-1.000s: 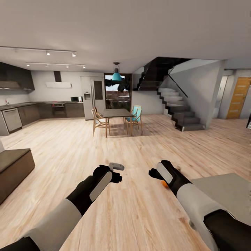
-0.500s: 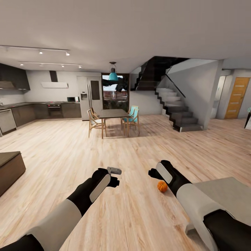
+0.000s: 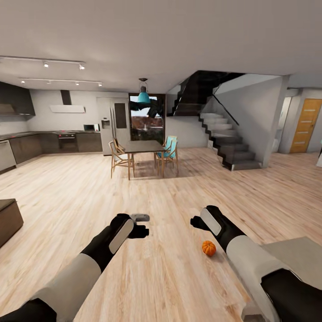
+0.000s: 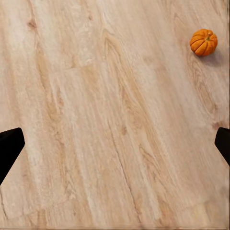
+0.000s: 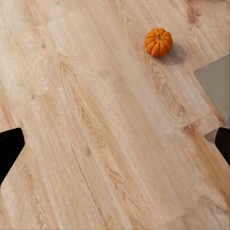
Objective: Place each of the two pumpkins and all three candles from the living room inside a cabinet in the living room (use any cabinet), then make sure every cabinet is closed, and position the cauldron so it is next to a table in the living room.
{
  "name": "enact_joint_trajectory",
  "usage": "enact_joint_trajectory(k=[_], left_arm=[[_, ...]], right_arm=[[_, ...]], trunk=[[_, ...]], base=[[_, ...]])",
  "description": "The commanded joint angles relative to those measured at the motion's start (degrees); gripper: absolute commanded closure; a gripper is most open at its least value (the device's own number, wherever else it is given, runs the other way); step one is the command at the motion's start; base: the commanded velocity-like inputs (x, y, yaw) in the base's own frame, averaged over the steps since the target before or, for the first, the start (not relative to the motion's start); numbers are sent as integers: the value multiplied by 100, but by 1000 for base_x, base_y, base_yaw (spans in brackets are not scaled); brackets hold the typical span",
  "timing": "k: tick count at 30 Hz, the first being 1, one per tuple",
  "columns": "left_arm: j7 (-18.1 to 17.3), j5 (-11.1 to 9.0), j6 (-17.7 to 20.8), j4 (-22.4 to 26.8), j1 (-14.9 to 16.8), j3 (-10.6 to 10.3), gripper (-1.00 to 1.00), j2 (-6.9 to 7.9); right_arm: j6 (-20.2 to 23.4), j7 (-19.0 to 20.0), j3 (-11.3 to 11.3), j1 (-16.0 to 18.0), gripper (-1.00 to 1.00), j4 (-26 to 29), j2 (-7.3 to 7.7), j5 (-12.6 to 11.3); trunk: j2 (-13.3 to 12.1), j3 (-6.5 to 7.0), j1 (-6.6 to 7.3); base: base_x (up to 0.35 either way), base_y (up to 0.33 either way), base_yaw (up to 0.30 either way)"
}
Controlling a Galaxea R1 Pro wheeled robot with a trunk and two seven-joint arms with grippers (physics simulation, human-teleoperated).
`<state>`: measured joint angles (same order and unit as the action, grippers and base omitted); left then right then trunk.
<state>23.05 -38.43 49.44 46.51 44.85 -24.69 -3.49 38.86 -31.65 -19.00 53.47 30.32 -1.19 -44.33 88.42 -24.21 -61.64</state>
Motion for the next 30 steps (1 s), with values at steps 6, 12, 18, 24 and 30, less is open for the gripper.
enact_joint_trajectory(k=[6, 12, 18, 24, 30], left_arm=[[-258, -37, -8, -445, 112, 101, -100, 147], [-309, -31, -13, -529, 134, 119, -100, 169], [-319, -71, -13, -544, 138, 129, -100, 177], [-322, -76, -14, -546, 138, 125, -100, 178], [-319, -52, -14, -546, 138, 123, -100, 174]], right_arm=[[12, -45, -40, 5, -100, 9, -11, -66], [15, -40, -54, 5, -100, 9, -30, -65], [16, -45, -78, 5, -100, 9, -49, -59], [16, -47, -89, 5, -100, 9, -54, -58], [21, -48, -97, 5, -100, 5, -60, -39]], trunk=[[4, -7, -3], [4, -7, -3], [4, 13, -3], [4, 27, -3], [4, 29, -3]], base=[[309, -42, 0], [325, -7, 5], [319, 71, 146], [325, 57, 97], [335, 10, 17]])
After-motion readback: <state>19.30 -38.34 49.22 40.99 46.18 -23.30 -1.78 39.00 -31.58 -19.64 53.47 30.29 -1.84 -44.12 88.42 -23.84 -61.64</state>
